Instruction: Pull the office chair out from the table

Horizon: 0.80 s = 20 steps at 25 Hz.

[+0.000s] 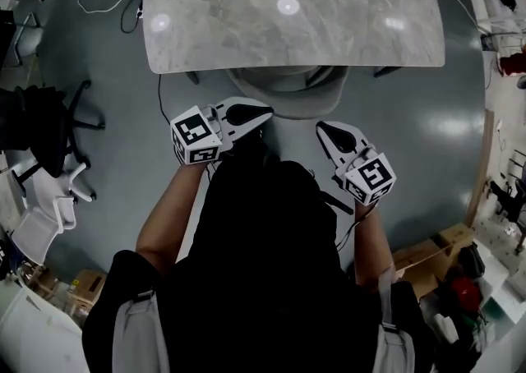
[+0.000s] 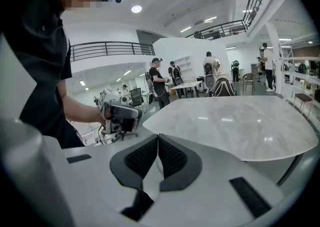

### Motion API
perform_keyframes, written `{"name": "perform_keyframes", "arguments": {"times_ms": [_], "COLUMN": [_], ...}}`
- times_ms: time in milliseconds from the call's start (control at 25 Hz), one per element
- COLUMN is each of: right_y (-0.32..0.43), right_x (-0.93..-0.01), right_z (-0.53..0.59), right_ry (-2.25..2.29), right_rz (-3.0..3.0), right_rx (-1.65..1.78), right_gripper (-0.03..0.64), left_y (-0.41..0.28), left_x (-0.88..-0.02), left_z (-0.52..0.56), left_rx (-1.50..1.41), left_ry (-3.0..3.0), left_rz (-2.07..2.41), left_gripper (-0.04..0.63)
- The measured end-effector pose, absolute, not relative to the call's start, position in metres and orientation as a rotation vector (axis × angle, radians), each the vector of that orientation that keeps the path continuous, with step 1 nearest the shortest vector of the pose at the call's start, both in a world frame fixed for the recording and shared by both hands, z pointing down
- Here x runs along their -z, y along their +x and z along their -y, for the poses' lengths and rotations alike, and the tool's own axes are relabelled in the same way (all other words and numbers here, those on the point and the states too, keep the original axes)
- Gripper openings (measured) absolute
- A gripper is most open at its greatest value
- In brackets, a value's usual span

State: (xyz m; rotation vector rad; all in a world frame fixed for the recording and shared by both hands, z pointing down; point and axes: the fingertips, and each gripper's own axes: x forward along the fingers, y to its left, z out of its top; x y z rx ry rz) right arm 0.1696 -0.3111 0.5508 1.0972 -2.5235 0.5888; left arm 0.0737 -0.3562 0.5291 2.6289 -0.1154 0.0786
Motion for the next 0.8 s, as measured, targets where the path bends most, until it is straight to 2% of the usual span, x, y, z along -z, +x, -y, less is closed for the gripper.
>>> {"name": "perform_keyframes", "arguments": {"times_ms": [360, 800], "right_y": [0.169, 0.187], "right_x": [-0.559, -0.596], "right_z": [0.337, 0.337], "right_ry": [0.945, 0.616], "right_rz": [2.547, 2.468], "right_rx": [-0.578, -0.428], "right_gripper": [0.021, 0.023], "left_y": [0.065, 0.122], "left_x": [-0.552, -0.574], "left_z": [0.372, 0.369], "left_rx": [-0.177, -0.319], "left_ry": [2.639, 2.643], "left_rz": [0.176, 0.225], "left_gripper": [0.012, 0.012]}}
